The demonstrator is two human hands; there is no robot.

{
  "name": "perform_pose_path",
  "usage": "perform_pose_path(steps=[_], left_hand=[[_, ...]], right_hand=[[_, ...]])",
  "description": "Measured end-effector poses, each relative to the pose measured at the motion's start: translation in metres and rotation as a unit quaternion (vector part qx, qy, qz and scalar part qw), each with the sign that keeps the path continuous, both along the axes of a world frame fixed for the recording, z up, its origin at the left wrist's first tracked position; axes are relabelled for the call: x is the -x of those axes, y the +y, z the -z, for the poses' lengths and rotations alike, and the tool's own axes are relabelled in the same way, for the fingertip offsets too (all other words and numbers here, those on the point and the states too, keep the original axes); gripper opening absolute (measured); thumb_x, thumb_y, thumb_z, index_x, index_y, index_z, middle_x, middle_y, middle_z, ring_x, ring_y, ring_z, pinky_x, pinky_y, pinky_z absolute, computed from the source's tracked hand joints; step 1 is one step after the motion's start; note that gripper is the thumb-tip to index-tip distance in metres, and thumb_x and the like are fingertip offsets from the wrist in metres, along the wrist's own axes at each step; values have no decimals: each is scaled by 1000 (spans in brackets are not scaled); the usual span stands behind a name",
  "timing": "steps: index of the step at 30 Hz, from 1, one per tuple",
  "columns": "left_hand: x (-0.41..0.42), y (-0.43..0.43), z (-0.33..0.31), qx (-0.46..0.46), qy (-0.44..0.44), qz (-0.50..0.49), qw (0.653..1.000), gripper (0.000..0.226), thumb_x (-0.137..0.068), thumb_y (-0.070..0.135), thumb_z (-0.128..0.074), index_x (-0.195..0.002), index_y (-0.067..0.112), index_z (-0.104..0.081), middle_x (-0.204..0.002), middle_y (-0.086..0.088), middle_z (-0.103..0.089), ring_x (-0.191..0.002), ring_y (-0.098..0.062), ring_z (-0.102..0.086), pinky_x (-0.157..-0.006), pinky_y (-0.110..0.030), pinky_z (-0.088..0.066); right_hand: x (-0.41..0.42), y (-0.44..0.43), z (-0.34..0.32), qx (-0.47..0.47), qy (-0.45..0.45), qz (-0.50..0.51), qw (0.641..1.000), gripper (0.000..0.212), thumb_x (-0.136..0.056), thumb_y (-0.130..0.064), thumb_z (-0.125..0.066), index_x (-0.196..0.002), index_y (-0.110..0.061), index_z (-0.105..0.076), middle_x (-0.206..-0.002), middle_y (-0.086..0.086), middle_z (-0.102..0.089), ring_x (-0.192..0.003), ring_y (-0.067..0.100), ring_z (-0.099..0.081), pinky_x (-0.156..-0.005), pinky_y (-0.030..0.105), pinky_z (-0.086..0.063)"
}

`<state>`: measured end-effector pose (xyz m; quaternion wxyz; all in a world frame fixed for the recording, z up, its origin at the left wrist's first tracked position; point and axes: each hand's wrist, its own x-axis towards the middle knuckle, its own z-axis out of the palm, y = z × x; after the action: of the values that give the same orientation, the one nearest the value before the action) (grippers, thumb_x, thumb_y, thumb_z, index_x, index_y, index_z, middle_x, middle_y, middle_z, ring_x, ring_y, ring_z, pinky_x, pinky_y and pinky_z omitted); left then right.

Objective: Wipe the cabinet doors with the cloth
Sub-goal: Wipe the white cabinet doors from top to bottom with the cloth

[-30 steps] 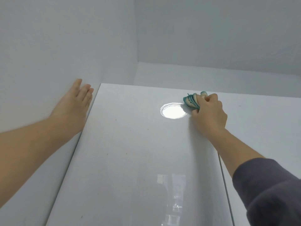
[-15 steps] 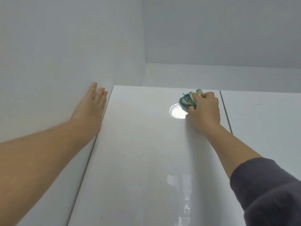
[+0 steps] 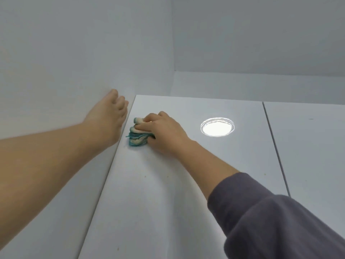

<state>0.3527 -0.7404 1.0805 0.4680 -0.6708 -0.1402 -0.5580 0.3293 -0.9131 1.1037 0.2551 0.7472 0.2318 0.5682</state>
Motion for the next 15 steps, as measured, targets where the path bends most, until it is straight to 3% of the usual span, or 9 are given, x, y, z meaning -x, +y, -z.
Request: perform_pose_path(steps=[3, 6, 9, 13, 15], left_hand=[[5, -3, -7, -3, 9, 65, 998, 49, -98, 24, -26, -142, 5, -36, -140, -9, -42, -128, -26, -36, -112, -45, -19], [6, -9, -21, 21, 51, 226, 973, 37, -93, 11, -37, -129, 13, -42, -126, -2, -50, -119, -21, -48, -108, -37, -28], [6, -16, -34, 140, 188, 434, 870, 30, -91, 1, -38, -117, 14, -47, -117, -3, -55, -100, -23, -53, -78, -32, -41], [12, -18, -53, 247, 235, 544, 767, 19, -92, -1, -35, -99, 9, -50, -94, -4, -48, -89, -23, -43, -74, -31, -36], [15, -18, -59, 286, 255, 564, 731, 20, -88, -5, -34, -78, 9, -44, -80, -3, -43, -78, -22, -39, -67, -30, -33]], right_hand=[[2, -14, 31, 94, 23, -31, 995, 44, -81, -7, -60, -118, -30, -69, -118, 1, -64, -89, 30, -51, -70, 34, -46], [-1, -35, 41, 129, -10, -74, 989, 42, -72, -4, -60, -106, -24, -74, -100, 2, -69, -72, 31, -52, -56, 34, -47], [-4, -34, 24, 32, -71, -58, 995, 47, -73, -1, -55, -110, -25, -71, -100, 1, -67, -74, 28, -44, -58, 39, -48], [-19, -13, 14, -39, -113, -33, 992, 42, -79, 0, -55, -112, -23, -69, -100, 1, -65, -77, 24, -31, -60, 35, -35], [-27, -3, 16, -45, -143, -36, 988, 39, -71, 0, -64, -103, -22, -72, -87, -2, -67, -73, 23, -29, -57, 32, -25]])
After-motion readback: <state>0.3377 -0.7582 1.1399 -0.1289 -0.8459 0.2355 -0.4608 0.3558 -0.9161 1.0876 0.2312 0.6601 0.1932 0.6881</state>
